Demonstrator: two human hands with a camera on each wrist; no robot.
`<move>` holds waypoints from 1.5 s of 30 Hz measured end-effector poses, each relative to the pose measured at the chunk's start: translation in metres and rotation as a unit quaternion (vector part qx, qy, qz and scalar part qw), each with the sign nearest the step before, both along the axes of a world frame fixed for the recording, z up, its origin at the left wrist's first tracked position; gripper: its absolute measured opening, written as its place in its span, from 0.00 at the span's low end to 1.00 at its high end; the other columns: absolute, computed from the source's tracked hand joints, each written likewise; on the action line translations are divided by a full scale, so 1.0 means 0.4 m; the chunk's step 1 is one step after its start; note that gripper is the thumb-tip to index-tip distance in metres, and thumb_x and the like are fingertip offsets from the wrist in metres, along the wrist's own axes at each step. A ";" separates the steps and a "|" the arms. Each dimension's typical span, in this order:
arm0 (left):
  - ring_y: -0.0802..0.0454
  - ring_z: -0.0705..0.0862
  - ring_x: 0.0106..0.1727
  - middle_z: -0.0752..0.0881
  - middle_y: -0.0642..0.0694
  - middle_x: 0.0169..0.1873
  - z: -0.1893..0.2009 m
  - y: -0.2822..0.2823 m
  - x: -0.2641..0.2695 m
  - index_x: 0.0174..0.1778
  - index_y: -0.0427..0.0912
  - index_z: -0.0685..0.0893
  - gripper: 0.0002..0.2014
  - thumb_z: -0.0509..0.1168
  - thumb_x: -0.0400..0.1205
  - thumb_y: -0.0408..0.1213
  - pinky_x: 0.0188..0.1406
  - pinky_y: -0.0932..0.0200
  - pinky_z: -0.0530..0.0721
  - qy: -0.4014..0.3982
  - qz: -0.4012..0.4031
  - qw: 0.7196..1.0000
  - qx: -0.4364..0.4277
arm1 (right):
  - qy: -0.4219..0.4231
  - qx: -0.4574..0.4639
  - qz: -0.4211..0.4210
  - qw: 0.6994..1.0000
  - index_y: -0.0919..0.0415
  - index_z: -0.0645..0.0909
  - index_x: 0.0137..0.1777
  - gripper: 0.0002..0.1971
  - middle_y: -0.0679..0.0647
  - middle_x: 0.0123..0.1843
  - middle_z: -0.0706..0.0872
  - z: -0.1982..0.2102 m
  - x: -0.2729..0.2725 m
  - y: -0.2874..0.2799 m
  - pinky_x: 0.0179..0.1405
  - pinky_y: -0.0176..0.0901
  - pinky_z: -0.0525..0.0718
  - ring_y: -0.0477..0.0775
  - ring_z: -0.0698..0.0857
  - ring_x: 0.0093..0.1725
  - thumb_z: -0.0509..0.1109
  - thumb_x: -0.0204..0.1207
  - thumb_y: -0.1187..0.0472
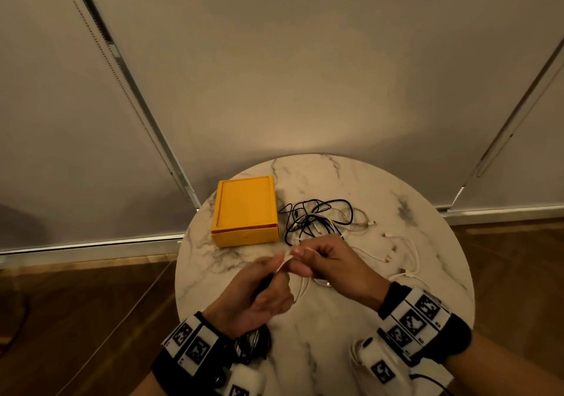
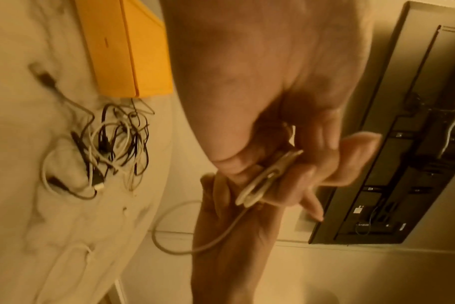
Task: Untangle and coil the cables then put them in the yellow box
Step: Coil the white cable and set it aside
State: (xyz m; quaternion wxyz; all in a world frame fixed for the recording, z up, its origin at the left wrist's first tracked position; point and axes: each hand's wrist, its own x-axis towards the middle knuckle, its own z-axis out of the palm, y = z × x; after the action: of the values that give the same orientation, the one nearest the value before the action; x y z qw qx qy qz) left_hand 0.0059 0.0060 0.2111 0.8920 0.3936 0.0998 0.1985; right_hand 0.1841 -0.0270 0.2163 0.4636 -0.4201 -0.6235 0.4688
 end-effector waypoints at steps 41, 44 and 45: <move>0.58 0.71 0.22 0.76 0.54 0.22 -0.096 -0.017 0.024 0.58 0.33 0.81 0.16 0.59 0.87 0.43 0.27 0.63 0.69 0.377 0.138 0.857 0.323 | -0.324 -0.030 -0.008 0.946 0.54 0.87 0.49 0.05 0.47 0.30 0.84 -0.057 0.055 -0.024 0.30 0.40 0.77 0.42 0.78 0.27 0.77 0.74 0.56; 0.58 0.64 0.22 0.69 0.55 0.20 -0.096 -0.034 0.024 0.48 0.30 0.85 0.25 0.62 0.83 0.53 0.25 0.65 0.64 0.333 0.110 0.892 0.284 | -0.192 -0.144 0.021 0.971 0.54 0.82 0.62 0.17 0.48 0.27 0.84 -0.048 0.074 -0.018 0.25 0.38 0.74 0.41 0.75 0.23 0.78 0.73 0.58; 0.58 0.62 0.22 0.67 0.54 0.20 -0.094 -0.041 0.024 0.47 0.31 0.87 0.22 0.62 0.84 0.50 0.23 0.66 0.62 0.306 0.105 0.906 0.272 | -0.170 -0.154 0.044 0.972 0.56 0.81 0.65 0.18 0.48 0.27 0.84 -0.049 0.071 -0.019 0.25 0.36 0.72 0.40 0.74 0.22 0.76 0.75 0.59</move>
State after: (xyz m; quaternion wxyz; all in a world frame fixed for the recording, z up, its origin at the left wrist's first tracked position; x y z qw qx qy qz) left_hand 0.0157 -0.0104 0.1734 0.6501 0.6495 0.3505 0.1806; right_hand 0.2125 -0.0346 0.1967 0.2592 -0.5320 -0.6315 0.5010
